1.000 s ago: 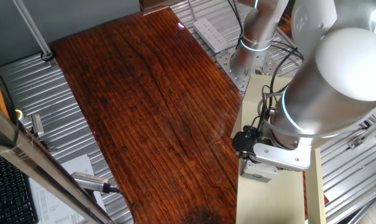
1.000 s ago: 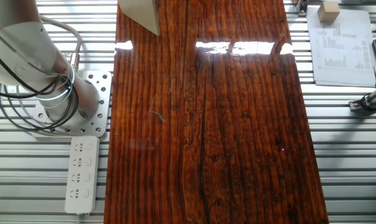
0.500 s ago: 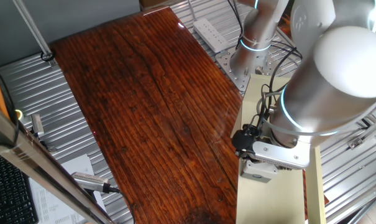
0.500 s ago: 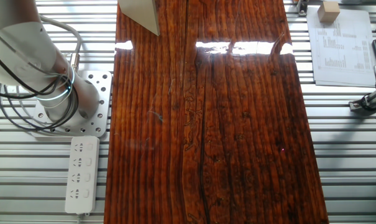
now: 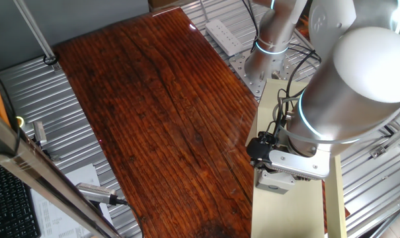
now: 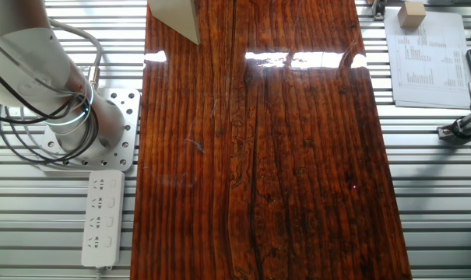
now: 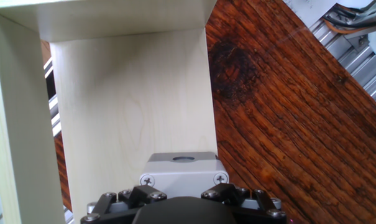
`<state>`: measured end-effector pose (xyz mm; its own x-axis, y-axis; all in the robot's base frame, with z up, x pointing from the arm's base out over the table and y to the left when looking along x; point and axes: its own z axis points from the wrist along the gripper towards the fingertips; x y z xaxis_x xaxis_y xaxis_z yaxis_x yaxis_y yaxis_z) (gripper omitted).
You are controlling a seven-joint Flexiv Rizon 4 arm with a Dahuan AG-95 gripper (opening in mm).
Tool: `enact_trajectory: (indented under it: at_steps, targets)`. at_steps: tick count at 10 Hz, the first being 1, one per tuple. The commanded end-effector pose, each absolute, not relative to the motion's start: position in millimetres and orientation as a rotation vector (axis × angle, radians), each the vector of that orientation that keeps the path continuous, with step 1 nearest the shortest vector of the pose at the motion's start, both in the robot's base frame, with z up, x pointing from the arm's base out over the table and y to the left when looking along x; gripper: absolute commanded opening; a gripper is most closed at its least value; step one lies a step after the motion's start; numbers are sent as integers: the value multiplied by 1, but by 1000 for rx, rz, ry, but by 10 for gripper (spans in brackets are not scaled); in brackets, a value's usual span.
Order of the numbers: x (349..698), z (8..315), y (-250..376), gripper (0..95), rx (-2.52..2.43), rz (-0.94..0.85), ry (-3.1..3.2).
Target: Put the object on the shelf
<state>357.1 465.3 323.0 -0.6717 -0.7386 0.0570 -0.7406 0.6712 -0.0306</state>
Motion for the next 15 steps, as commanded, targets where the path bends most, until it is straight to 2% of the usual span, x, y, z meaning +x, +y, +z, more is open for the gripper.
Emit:
enact_trajectory:
  at_steps: [1, 5, 6, 9, 10, 15]
  targets:
    - [357, 323, 465, 190, 1267, 81, -2830]
    - [357, 323, 465, 190, 1267, 83, -2830]
    - [357, 323, 465, 380, 1272, 81, -2829]
    - [357, 323, 465, 380, 1282, 81, -2824]
    - [357, 323, 465, 570, 1286, 82, -2821]
    - [357, 323, 465, 570, 1307, 74, -2810]
